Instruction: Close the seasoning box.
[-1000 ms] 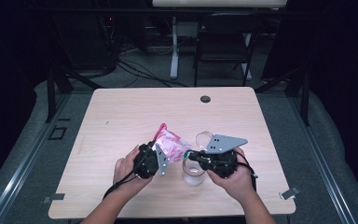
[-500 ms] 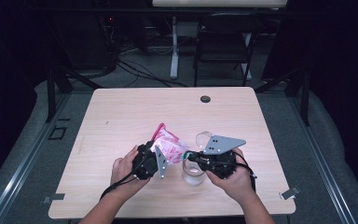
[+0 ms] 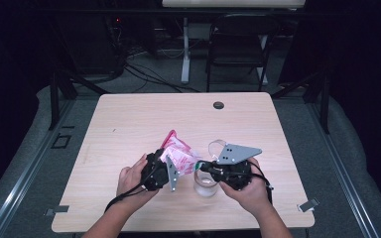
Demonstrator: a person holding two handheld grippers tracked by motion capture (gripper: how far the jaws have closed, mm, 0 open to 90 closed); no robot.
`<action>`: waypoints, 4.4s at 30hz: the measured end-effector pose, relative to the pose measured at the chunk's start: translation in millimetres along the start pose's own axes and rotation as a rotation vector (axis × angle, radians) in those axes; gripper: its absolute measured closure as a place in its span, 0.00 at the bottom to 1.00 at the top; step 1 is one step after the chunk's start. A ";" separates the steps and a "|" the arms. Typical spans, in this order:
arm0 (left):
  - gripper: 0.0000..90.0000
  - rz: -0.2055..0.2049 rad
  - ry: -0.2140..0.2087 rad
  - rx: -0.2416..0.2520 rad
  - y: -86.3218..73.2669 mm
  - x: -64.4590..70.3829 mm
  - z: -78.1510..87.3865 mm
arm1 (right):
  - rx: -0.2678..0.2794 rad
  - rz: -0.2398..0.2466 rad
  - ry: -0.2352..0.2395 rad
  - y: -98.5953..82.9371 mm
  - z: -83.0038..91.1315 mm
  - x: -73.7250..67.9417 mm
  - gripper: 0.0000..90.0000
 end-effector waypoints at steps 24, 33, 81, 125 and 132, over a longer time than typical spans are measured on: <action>0.67 -0.029 0.019 0.020 0.3 0.4 3.9 | -0.003 0.008 0.013 -0.7 1.0 -1.1 0.99; 0.67 -0.071 0.033 0.016 0.5 -0.6 5.6 | -0.003 0.008 0.014 -1.3 0.5 -1.0 0.99; 0.68 -0.200 0.108 0.080 11.0 1.1 11.3 | -0.025 0.009 -0.002 -6.4 4.9 -1.1 0.98; 0.68 -0.250 0.145 0.106 16.3 -4.8 15.4 | -0.039 -0.002 -0.004 -11.8 2.2 3.4 0.98; 0.69 -0.253 0.154 0.122 18.3 -5.2 15.5 | -0.036 -0.006 -0.008 -13.3 4.0 5.6 0.99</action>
Point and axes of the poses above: each handheld gripper's, and its own axes: z roughly backward along the jaws, y roughly out of its top, x roughly to its right, the point moved 2 cm from there along -z, roughly forward along the jaws, and after that the axes turned 12 degrees about y, right-handed, at the moved point
